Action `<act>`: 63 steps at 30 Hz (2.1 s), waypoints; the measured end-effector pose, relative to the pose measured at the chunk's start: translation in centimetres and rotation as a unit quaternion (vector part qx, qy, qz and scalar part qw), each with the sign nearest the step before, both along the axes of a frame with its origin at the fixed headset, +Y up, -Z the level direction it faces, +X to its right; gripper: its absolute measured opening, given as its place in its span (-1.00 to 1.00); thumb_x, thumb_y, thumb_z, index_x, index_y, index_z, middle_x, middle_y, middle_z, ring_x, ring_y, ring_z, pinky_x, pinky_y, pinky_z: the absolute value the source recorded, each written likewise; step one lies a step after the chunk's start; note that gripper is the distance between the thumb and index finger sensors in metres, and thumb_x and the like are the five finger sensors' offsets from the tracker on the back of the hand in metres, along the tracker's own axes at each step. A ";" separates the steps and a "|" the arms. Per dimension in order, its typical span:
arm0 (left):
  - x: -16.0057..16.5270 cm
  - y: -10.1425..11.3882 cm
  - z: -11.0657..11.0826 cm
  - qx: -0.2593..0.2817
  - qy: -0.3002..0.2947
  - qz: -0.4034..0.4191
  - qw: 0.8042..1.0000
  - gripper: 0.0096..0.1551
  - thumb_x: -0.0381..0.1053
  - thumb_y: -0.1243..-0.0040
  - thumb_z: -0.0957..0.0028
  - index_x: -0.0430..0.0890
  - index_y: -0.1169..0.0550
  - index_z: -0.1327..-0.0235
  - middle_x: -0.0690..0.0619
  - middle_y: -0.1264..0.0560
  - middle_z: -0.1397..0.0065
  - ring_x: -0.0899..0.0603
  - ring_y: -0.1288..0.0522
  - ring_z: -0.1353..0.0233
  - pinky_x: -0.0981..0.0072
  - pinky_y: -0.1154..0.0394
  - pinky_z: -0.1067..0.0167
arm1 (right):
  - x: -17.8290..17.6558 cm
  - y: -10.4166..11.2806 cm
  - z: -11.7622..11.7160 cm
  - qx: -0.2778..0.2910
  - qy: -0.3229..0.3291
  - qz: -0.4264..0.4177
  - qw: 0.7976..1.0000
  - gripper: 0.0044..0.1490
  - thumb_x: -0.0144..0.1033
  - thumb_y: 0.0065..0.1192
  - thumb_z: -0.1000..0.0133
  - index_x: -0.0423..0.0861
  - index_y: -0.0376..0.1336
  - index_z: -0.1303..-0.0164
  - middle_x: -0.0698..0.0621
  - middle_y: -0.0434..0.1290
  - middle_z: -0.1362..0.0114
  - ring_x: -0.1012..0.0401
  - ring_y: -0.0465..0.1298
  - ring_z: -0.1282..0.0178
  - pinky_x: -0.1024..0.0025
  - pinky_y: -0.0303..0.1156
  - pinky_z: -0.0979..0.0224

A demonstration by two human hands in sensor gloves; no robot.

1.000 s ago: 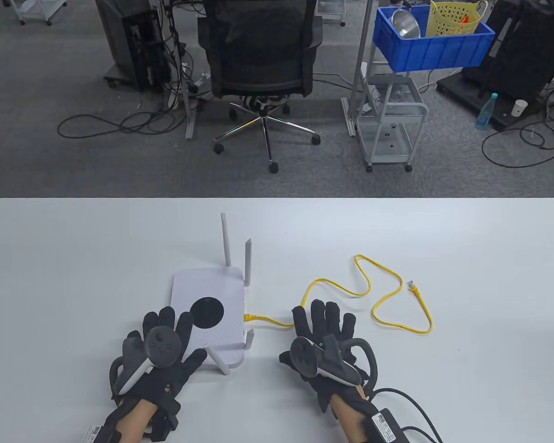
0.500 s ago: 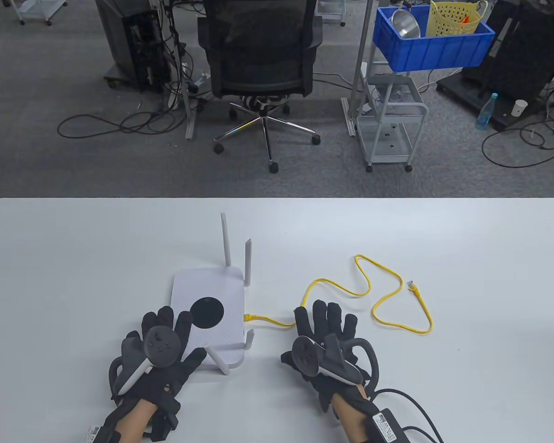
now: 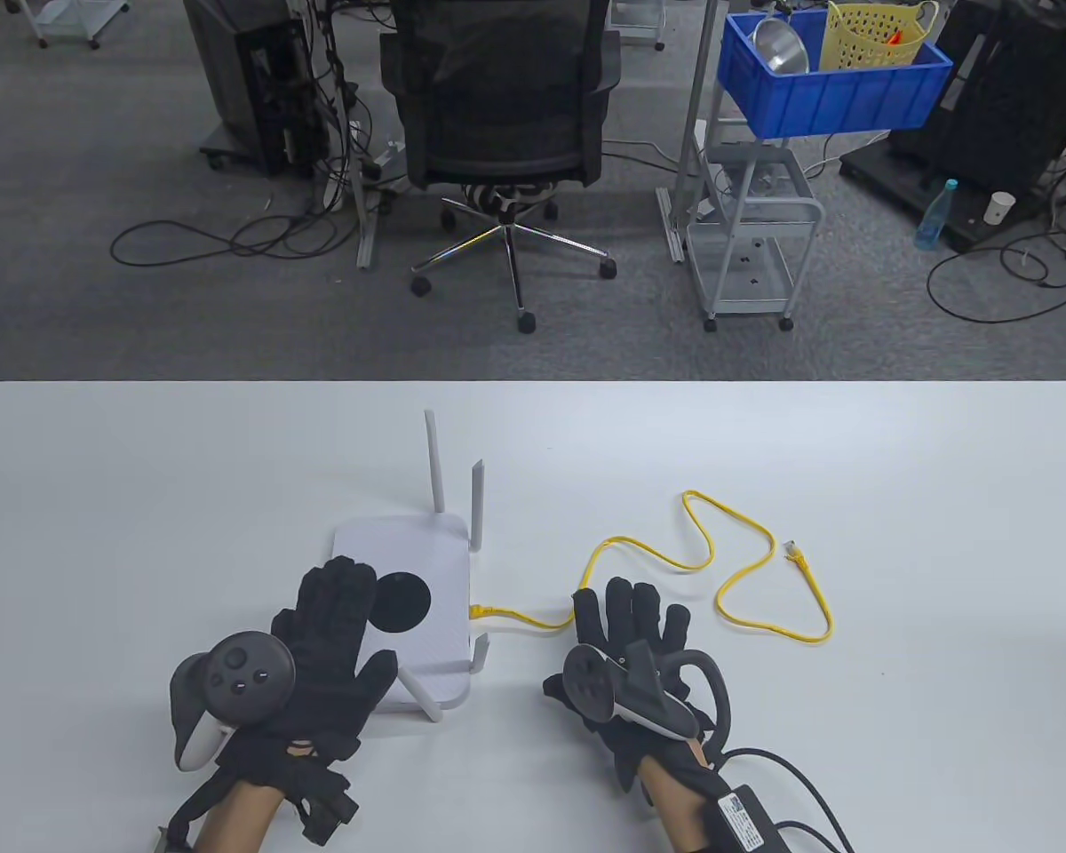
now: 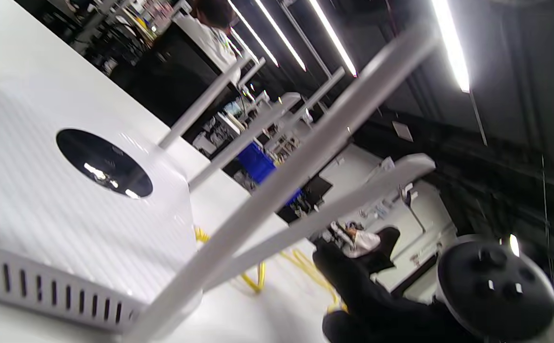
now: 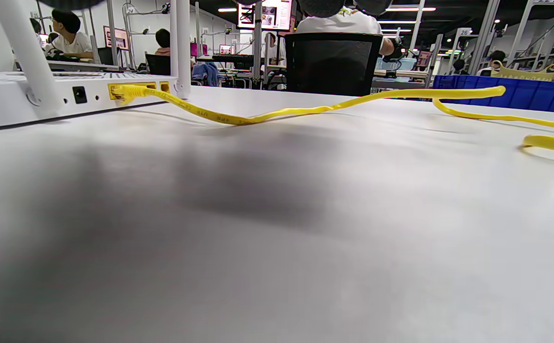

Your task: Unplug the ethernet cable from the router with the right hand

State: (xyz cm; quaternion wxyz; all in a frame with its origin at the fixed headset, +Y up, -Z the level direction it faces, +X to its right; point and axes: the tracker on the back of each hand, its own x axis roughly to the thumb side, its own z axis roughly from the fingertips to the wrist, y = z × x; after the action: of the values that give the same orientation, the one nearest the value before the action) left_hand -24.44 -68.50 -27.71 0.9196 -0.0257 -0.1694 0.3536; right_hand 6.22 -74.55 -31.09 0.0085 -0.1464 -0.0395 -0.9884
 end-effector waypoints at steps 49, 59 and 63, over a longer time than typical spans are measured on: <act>3.3 -9.5 -3.9 -0.162 0.178 -0.187 0.952 -0.12 0.41 0.20 -0.15 0.19 0.09 -0.69 -0.10 0.51 -0.74 -0.31 0.69 -0.57 -0.38 0.67 -0.19 | -0.4 -0.6 0.0 -0.035 0.007 -0.008 0.999 0.27 0.32 -0.20 -0.07 -0.29 -0.36 -0.72 -0.53 -0.24 -0.74 -0.46 -0.15 -0.66 -0.56 -0.24 -0.48; -1.2 -8.0 -3.1 -0.147 0.331 -0.056 0.931 -0.15 0.31 0.26 -0.22 0.14 0.23 -0.65 -0.29 0.71 -0.53 -0.50 0.73 -0.40 -0.52 0.51 -0.20 | -0.4 -0.7 0.0 -0.037 0.007 -0.007 0.999 0.27 0.32 -0.20 -0.07 -0.29 -0.36 -0.72 -0.53 -0.24 -0.74 -0.46 -0.15 -0.66 -0.56 -0.24 -0.48; -1.8 -7.7 -2.9 -0.154 0.351 -0.017 0.923 -0.14 0.27 0.24 -0.20 0.16 0.30 -0.58 -0.39 0.73 -0.45 -0.61 0.66 -0.39 -0.63 0.38 -0.21 | -0.4 -0.7 0.0 -0.037 0.008 -0.008 0.999 0.27 0.32 -0.20 -0.07 -0.29 -0.36 -0.72 -0.53 -0.24 -0.74 -0.46 -0.15 -0.66 -0.56 -0.24 -0.48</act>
State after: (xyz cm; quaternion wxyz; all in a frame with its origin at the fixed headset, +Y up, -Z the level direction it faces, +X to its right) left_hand -26.20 -76.24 -30.60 0.9105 -0.0444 0.2214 0.3463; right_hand 5.78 -75.24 -31.09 -0.0040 -0.1547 -0.0751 -0.9851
